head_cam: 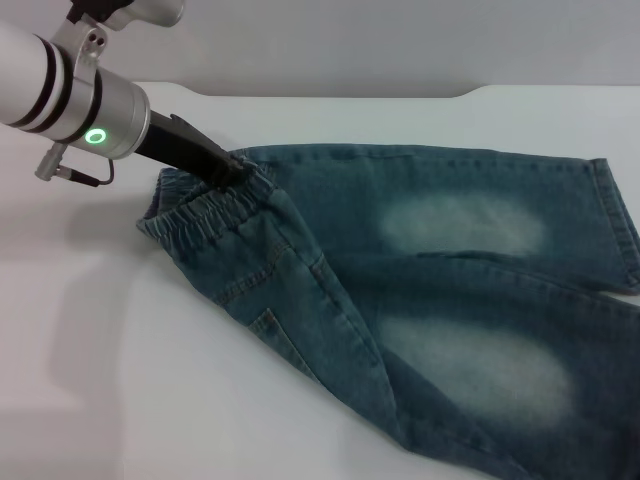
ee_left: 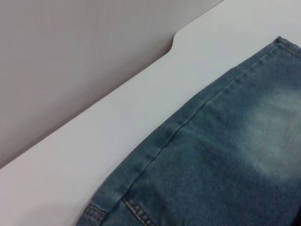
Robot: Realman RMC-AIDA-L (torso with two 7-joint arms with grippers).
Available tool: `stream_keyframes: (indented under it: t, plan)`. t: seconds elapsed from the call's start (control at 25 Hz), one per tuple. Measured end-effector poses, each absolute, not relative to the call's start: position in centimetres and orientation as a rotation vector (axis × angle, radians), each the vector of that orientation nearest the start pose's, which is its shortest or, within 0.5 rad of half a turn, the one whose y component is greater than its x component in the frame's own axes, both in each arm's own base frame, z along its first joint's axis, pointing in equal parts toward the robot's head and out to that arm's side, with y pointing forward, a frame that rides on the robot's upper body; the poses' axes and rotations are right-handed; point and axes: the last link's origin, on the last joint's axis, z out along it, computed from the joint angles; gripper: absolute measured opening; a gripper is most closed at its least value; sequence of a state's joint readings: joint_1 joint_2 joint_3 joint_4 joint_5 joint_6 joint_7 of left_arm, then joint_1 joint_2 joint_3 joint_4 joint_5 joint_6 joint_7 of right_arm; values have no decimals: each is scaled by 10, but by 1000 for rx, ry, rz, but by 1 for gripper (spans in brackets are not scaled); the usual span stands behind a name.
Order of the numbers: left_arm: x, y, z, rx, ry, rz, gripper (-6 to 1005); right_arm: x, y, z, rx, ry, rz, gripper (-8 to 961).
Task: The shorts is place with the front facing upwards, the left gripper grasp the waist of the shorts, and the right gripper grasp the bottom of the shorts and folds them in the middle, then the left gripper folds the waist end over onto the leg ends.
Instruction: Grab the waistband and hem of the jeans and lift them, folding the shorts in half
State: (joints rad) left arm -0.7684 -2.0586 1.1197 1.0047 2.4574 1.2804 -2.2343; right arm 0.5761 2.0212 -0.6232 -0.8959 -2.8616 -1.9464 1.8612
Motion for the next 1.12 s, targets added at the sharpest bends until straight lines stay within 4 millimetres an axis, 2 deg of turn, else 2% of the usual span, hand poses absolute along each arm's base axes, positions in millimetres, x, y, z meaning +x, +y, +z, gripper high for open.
stream_keyframes:
  t: [0.56,1.0,1.12]
  plan:
    - [-179,419,6,-2602,-767,131,53,319,266,56,-2906,1412,-467,414]
    - [-179,420,6,-2602,-765,130,54,319,268,55,-2883,1360,-501,196]
    - [-178,420,6,-2603,-764,130,54,319,269,54,-2863,1312,-530,97]
